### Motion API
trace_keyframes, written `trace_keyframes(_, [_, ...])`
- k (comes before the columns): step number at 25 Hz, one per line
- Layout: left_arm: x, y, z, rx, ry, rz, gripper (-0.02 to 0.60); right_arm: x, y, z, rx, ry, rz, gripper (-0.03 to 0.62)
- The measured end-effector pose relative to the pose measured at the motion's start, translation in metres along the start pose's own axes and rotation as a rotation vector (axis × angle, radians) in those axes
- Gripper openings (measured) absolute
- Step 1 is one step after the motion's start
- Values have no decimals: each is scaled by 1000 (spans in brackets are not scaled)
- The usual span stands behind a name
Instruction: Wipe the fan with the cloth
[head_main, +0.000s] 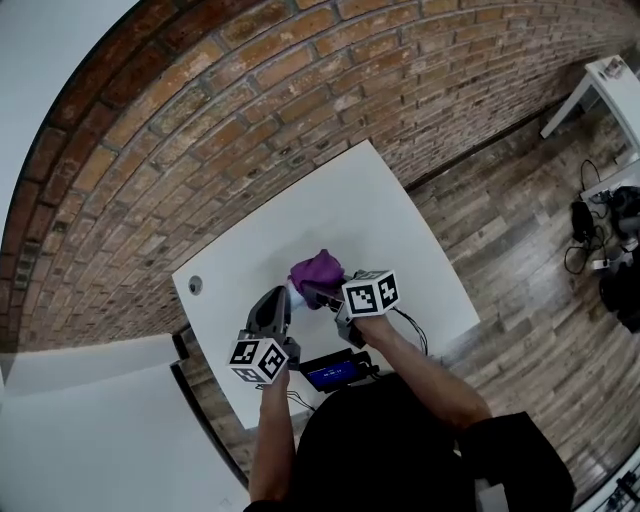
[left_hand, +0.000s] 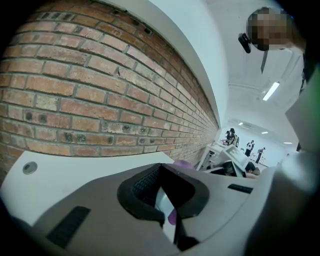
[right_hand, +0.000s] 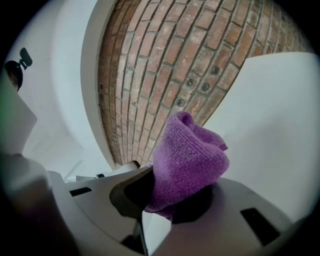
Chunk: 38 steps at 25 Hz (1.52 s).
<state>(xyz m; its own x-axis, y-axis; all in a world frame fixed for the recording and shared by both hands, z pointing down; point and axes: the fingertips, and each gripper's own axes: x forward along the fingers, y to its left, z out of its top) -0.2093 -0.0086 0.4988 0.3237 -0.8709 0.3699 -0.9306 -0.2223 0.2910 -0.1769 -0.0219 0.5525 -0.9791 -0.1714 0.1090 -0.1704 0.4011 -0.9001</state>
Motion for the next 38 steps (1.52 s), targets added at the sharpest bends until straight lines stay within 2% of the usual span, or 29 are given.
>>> trace_keyframes(4, [0,-1,-1,-4,0,0,5,-14,-45,-19,42,44,-145,72])
trace_keyframes(6, [0,-1,0,-6,-2,-2,5,-29,-61,-17,122,-8,-186,72])
trace_keyframes(8, [0,-1,0,-4,-3,-2,5,-39,-60,-6,241,-102,-128,72])
trace_keyframes(11, [0,-1,1,-5,-6,2,5,-39,-47,6,443,-209,23,72])
trace_keyframes(15, [-1,-1,0,-8,-12,9,5,-14,-31,-11,606,-181,120,72])
trace_keyframes(17, [-1,-2,-1,-9,-11,9,5,-4,-30,-19,649,-177,128,72])
trace_keyframes(19, [0,-3,-1,-6,-8,9,5,0,-37,-22,638,-175,97,72])
trace_keyframes(22, [0,-3,0,0,-7,12,5,4,-51,-30,562,-140,20,72])
trace_keyframes(28, [-1,4,1,-10,-7,17,5,8,-92,-61,387,27,-212,72])
trace_keyframes(31, [-2,2,0,-15,-8,15,5,-6,-94,-64,340,63,-266,72])
trace_keyframes(33, [-1,1,0,-16,-11,14,5,-18,-81,-56,364,25,-220,72])
trace_keyframes(37, [0,-1,1,-10,-12,12,5,-30,-29,-28,521,-124,77,72])
trace_keyframes(38, [-1,0,1,-10,-14,13,5,-28,-22,-25,546,-134,122,72])
